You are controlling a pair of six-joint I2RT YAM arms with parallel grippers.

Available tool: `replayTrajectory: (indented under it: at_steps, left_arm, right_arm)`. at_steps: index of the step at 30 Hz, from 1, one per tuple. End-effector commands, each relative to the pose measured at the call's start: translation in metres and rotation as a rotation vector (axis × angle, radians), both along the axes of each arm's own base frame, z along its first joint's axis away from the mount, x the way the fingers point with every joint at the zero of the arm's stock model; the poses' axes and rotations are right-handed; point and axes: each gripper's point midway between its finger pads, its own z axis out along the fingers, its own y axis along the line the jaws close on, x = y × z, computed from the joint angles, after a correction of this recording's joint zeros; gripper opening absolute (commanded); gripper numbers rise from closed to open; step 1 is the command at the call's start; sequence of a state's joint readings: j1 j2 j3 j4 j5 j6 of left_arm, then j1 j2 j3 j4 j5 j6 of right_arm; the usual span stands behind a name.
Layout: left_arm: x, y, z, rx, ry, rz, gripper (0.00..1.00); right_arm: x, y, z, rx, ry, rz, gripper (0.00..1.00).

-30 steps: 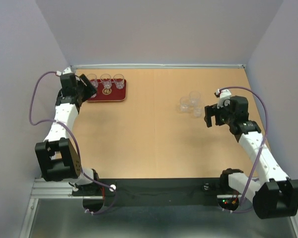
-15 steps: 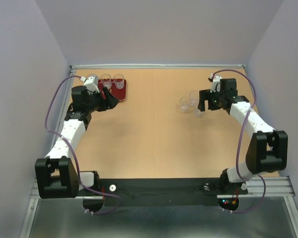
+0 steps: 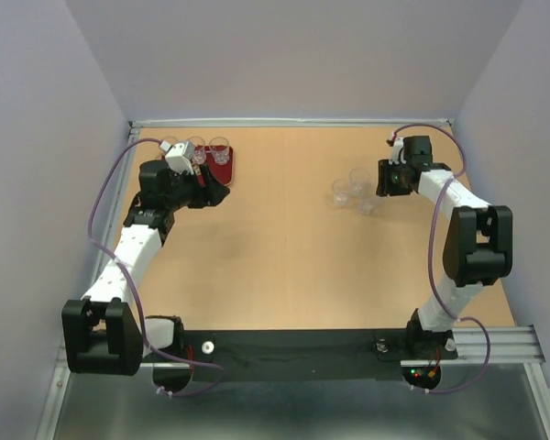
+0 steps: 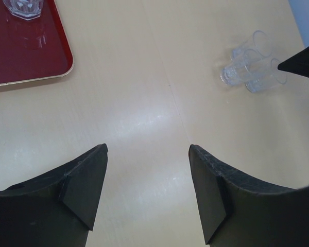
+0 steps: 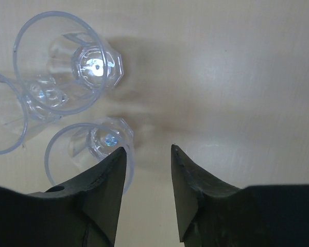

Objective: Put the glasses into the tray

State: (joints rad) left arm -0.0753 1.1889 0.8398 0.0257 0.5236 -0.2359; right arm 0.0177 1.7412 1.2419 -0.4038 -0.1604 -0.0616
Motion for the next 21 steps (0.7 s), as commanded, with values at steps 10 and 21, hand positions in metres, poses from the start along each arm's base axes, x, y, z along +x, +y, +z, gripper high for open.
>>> replayTrajectory:
  at_steps: [10, 21]
  left_arm:
    - [-0.006, -0.009, 0.017, -0.014, -0.07, -0.058, 0.76]
    - [-0.033, -0.081, 0.016, -0.158, -0.009, -0.304, 0.76]
  right_arm:
    - [0.007, 0.012, 0.002, 0.095, 0.011, 0.023, 0.12]
    - [-0.03, 0.002, 0.057, -0.008, -0.12, 0.098, 0.01]
